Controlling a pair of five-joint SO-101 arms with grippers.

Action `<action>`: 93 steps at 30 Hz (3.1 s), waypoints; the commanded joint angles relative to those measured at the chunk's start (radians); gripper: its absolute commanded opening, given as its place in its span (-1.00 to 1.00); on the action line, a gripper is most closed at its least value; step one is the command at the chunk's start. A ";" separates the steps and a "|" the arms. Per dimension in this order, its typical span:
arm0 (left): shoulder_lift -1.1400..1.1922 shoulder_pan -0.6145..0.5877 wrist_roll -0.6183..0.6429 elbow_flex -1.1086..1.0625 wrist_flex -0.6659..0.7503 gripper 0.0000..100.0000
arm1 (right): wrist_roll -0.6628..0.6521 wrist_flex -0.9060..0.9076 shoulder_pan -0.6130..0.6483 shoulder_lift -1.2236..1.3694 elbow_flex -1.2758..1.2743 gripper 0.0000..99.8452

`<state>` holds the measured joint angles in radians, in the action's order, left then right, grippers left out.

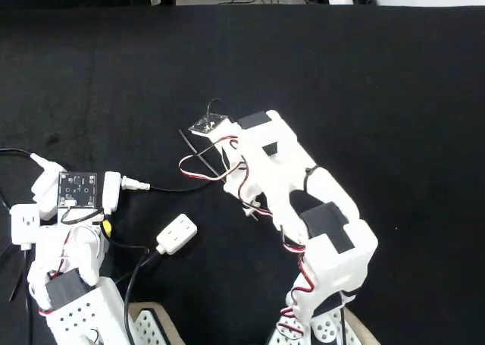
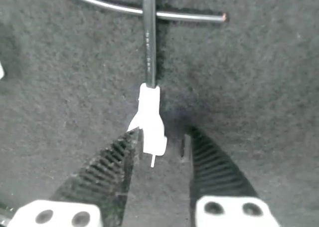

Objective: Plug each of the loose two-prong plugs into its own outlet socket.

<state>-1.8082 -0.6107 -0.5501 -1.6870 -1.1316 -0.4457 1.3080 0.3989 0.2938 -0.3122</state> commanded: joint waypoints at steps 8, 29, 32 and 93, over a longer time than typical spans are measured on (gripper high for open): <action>-0.009 0.002 0.008 -0.013 -0.009 -0.47 | 0.046 -0.011 0.141 0.018 -0.065 -0.70; -0.009 0.002 0.008 -0.013 -0.009 -0.47 | 0.003 0.063 0.101 0.018 0.073 -0.94; -0.009 0.002 0.008 -0.013 -0.009 -0.47 | -0.003 0.071 0.106 0.019 0.082 -0.80; -0.015 0.283 0.566 0.251 0.270 -0.47 | 0.224 -0.635 0.379 -1.257 -0.648 -0.98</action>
<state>-1.8113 -0.4664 -0.0836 -1.5044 -0.8968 -0.2417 0.7894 0.7549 -0.9459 -0.9229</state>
